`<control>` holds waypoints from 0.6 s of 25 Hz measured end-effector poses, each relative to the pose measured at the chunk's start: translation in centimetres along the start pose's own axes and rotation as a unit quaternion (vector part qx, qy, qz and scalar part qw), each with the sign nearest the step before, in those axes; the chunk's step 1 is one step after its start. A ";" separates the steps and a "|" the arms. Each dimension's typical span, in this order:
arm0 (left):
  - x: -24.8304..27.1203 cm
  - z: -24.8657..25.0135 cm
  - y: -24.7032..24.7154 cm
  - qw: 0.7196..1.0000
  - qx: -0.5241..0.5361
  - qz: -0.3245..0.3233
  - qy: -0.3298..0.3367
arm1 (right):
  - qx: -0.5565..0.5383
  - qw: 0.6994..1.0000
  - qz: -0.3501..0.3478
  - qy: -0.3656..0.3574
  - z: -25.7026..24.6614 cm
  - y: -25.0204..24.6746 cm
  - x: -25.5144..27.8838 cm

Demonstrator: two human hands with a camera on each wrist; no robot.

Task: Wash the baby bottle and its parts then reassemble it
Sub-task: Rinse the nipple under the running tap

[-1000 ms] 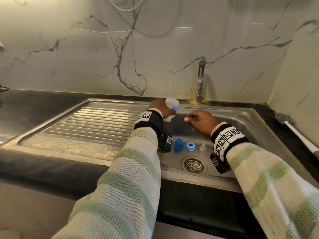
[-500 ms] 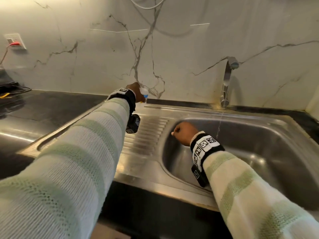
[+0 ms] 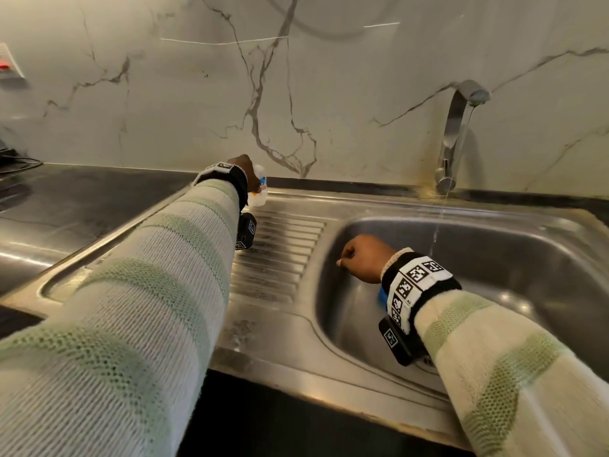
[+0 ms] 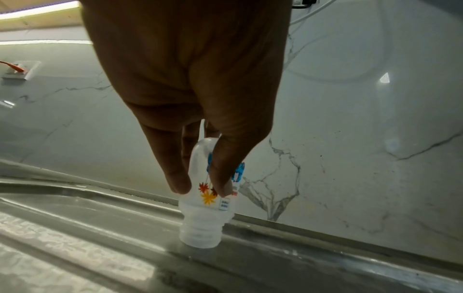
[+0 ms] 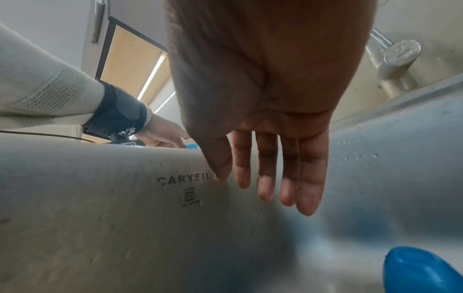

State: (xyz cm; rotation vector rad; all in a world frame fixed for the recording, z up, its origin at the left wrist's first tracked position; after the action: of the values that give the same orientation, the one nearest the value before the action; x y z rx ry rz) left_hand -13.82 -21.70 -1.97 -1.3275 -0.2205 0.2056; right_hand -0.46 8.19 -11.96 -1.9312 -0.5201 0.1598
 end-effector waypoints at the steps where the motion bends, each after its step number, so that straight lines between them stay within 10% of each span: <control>1: 0.1 0.0 0.0 1.000 -0.003 -0.006 0.005 | 0.001 1.000 -0.002 0.002 0.1 0.0 0.0; 15: 2.1 0.4 -0.7 1.000 -0.001 0.007 -0.028 | -0.013 0.999 -0.039 0.031 0.7 0.4 0.4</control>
State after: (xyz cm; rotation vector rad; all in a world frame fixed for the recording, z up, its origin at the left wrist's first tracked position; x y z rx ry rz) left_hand -11.93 -20.95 -1.15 -1.3257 -0.2589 0.2542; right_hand -0.24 8.81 -12.52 -1.9320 -0.5572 0.0440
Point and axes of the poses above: each hand's wrist, its own x-axis away from the middle knuckle, its own y-axis out of the palm, z = x × y, the point moved 4 cm from there along -x, towards the middle knuckle, and after that the axes turned 8 degrees about -z, right-handed, at the moved point
